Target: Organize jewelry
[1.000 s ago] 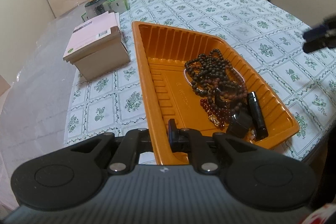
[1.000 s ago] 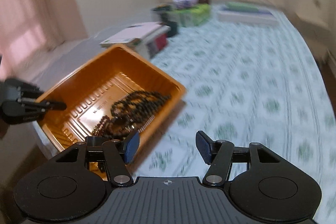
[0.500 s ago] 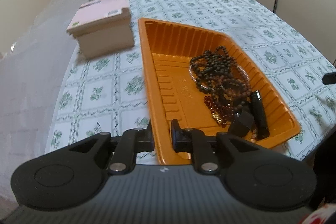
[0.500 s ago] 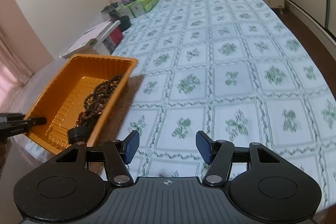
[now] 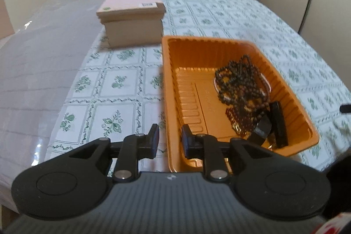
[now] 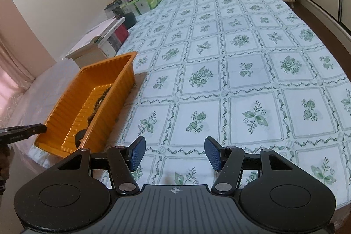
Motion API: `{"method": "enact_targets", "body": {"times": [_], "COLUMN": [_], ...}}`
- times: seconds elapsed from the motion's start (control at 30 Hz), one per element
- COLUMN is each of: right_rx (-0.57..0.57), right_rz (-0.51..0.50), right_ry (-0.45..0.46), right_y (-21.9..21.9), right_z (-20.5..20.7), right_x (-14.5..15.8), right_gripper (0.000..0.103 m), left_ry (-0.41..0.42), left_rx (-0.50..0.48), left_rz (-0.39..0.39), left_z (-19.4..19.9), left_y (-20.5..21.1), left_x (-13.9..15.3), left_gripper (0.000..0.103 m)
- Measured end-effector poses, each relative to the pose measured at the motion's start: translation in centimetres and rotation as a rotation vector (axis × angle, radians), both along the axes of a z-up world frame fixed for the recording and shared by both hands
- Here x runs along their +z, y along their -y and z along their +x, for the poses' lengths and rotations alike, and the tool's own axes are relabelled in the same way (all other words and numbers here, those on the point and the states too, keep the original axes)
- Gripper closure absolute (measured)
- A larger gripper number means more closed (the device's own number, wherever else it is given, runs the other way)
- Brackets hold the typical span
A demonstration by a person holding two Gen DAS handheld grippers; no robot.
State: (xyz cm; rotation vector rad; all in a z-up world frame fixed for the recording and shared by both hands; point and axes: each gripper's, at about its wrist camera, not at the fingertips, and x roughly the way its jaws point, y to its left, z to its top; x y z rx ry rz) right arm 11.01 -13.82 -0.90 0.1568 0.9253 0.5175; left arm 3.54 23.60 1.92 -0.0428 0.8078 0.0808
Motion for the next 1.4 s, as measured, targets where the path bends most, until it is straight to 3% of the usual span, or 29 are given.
{"method": "enact_targets", "body": {"times": [0.03,0.1,0.23,0.3,0.37,0.47,0.57,1.1,1.4], "right_rx": [-0.002,-0.008,-0.027,-0.039,-0.044,-0.051,-0.064,-0.044,-0.001], "right_rz": [0.004,0.011,0.006,0.0,-0.011,-0.035,-0.047,-0.153,-0.206], "right_ry": [-0.002,-0.007,-0.011,-0.009,-0.002,0.004,0.009,0.114,0.105], "right_y": [0.0,0.1,0.6,0.9,1.1,1.5,2.0,1.9,0.4], "right_z": [0.0,-0.2,-0.9,-1.3,-1.9,-2.6,-3.4,-8.0,-10.2], "right_x": [0.0,-0.2,-0.2,-0.1,0.1,0.3,0.7,2.5,1.4], "right_gripper": [0.043,0.043,0.038,0.029,0.028,0.028,0.028,0.028,0.028], "left_ry": [0.01,0.03,0.078,0.103,0.128,0.163,0.197,0.055,0.005], "left_rx": [0.006,0.017,0.039,0.05,0.038,0.035,0.037,0.064,0.061], "left_rz": [0.0,0.006,0.005,0.002,-0.012,-0.021,-0.037,-0.078,-0.062], "left_z": [-0.2,-0.7,-1.5,-1.9,-2.4,-3.1,-4.0,-7.0,-7.3], "left_y": [0.1,0.4,1.6,2.4,3.3,4.8,6.5,17.7,20.3], "left_x": [0.3,1.0,2.1,2.7,3.2,3.9,4.2,0.2,-1.0], "left_gripper": [0.08,0.064,0.052,0.037,0.031,0.009,0.0,0.0,0.001]}}
